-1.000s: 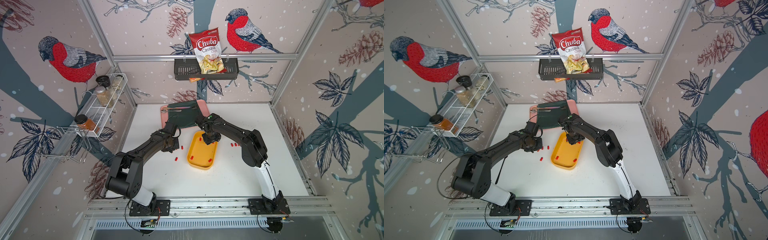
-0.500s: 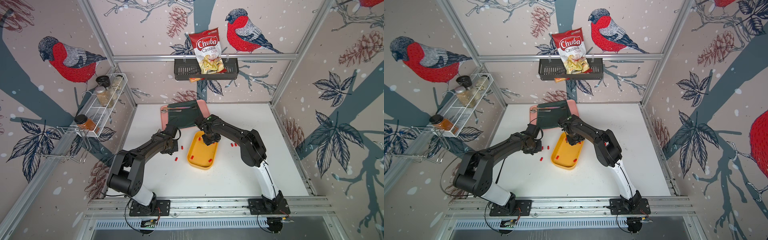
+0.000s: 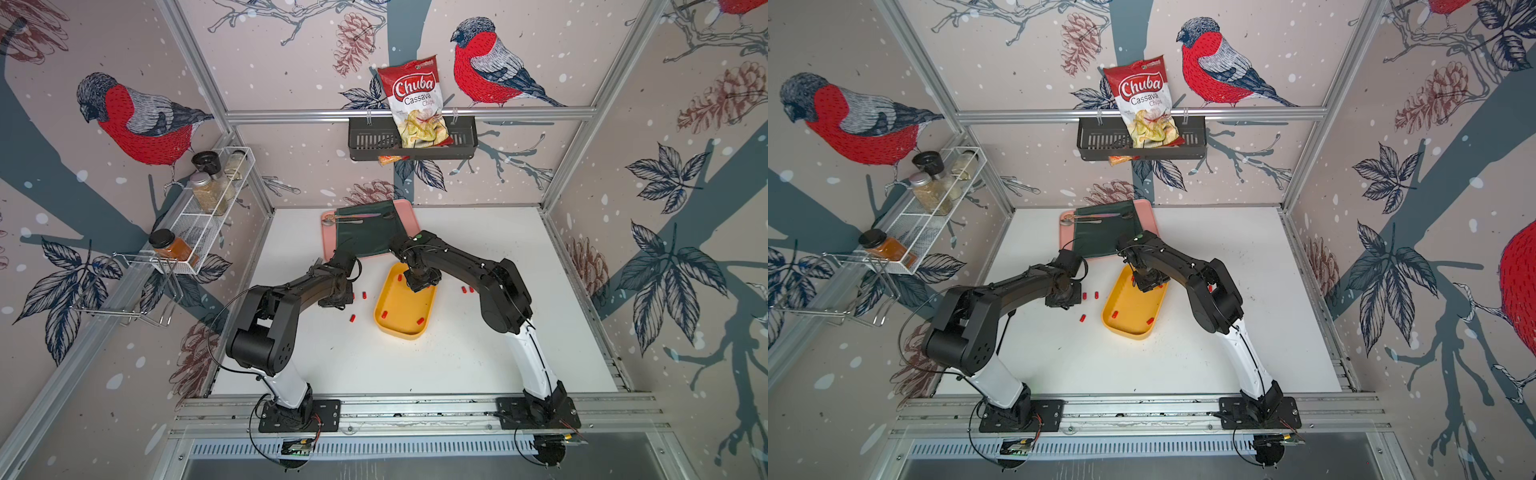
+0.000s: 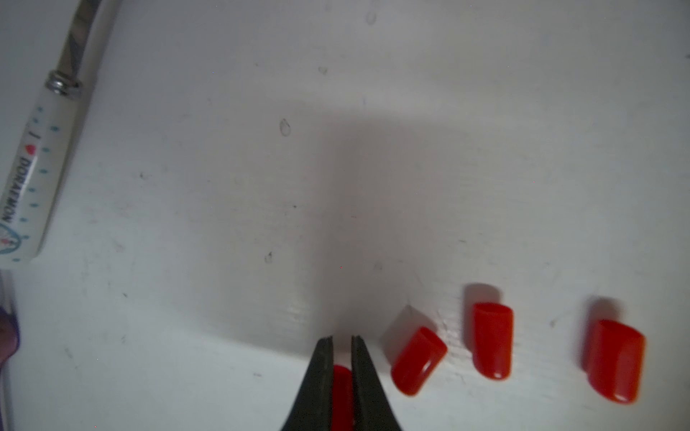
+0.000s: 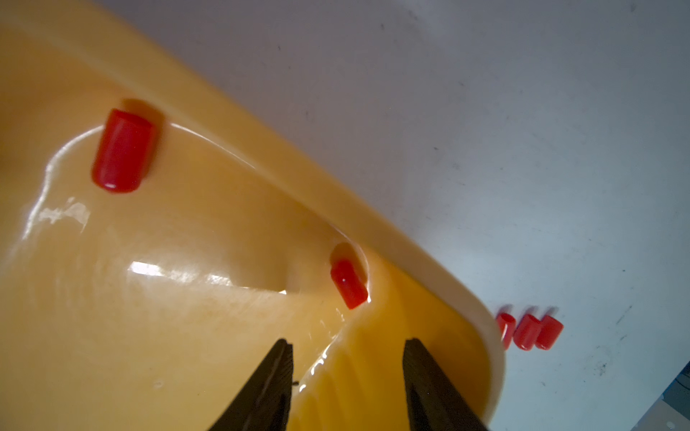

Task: Take the screw protection sleeves out of the storage box
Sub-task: Place the screw protection sleeve at the center of the board.

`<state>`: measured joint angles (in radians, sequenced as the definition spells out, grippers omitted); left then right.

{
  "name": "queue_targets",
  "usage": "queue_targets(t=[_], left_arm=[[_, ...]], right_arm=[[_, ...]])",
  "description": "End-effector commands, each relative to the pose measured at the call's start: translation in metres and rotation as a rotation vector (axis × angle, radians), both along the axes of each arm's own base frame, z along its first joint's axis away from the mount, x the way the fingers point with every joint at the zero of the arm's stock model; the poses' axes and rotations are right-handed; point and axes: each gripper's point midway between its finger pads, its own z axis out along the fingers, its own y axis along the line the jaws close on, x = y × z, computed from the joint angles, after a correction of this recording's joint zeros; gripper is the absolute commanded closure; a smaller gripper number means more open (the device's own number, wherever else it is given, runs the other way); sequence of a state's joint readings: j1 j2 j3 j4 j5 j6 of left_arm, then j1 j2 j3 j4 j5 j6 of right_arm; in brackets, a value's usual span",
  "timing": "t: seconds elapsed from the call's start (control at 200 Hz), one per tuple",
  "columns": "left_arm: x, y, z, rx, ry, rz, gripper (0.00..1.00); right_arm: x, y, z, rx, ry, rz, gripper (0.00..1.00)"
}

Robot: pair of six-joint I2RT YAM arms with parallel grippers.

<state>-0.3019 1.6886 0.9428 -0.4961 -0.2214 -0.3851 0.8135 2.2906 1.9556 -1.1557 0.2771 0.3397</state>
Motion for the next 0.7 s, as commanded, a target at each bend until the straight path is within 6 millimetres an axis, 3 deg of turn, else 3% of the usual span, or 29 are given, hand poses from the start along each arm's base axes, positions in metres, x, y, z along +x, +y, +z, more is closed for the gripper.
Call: queue_targets(t=[0.0, 0.2, 0.375, 0.695], left_arm=[[0.011, 0.003, 0.004, 0.025, -0.041, 0.002, 0.86], [0.013, 0.005, 0.003, 0.033, -0.049, 0.005, 0.84], [0.013, 0.001, 0.004, 0.009, -0.058, 0.002, 0.68], [0.021, -0.014, 0.029, -0.077, -0.112, 0.008, 0.56]], right_arm=[[0.0, -0.008, -0.001, -0.046, -0.01, 0.01, 0.48], [-0.002, -0.005, -0.004, -0.041, -0.002, 0.015, 0.48], [-0.003, -0.006, -0.01, -0.049, 0.007, 0.013, 0.49], [0.0, -0.007, -0.02, -0.068, 0.011, 0.014, 0.56]])
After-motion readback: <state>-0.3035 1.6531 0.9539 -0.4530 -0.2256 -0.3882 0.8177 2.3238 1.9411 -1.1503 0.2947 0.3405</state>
